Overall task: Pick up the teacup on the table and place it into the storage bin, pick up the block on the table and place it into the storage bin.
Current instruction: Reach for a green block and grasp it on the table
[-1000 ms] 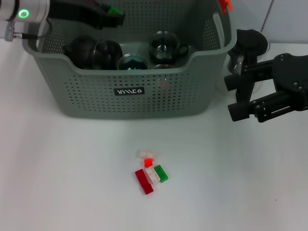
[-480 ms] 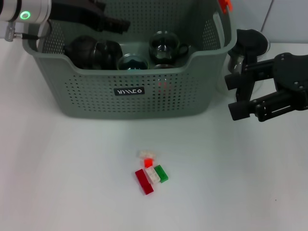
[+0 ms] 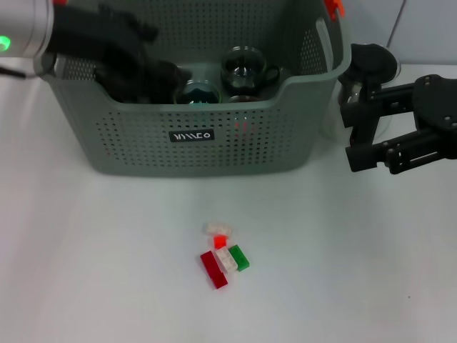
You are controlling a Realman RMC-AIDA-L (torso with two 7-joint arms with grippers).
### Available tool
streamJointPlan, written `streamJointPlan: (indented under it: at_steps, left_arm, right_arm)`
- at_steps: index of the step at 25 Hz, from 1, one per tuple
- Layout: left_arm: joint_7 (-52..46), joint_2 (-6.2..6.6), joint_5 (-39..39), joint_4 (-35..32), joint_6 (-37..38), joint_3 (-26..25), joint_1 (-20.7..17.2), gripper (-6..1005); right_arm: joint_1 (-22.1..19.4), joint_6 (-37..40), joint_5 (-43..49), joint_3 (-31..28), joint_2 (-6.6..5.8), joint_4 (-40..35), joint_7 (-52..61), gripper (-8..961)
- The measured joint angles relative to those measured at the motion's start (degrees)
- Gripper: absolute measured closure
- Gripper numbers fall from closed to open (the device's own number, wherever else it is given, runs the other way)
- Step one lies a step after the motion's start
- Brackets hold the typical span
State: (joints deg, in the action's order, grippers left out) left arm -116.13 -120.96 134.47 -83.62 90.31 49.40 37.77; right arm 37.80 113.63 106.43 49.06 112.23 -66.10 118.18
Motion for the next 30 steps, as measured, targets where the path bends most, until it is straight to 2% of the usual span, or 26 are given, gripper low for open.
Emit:
streamJointPlan:
  at_steps: [7,12,21,24,30]
  left_arm:
    - [3.31,-1.79,-2.94,-6.85,12.47,0.23,-4.27,48]
    - [6.1,-2.9,-4.27,-7.77,16.29,0.21,-6.45,46]
    - [10.58,-3.34,-6.78,-0.46,16.75,1.36,-8.58,44]
    - [12.27,-3.39,-5.52,2.7,15.89,3.34,-9.09,43]
    - [13.12,-3.5,-2.3,4.91,14.52,7.23,-9.21,42]
  right_arm:
    - [0.07,0.02,0.0,-0.58,-0.13,0.45,-0.23,54]
    - [0.13,0.01,0.0,-0.54,-0.17,0.45,-0.23,53]
    - [-0.01,0.08,0.0,-0.55,-0.13,0.46,-0.01,54]
    - [-0.01,0.08,0.0,-0.55,-0.02,0.69,0.05,54]
    - [0.1,0.01,0.0,-0.68,0.11,1.18,0.13,54]
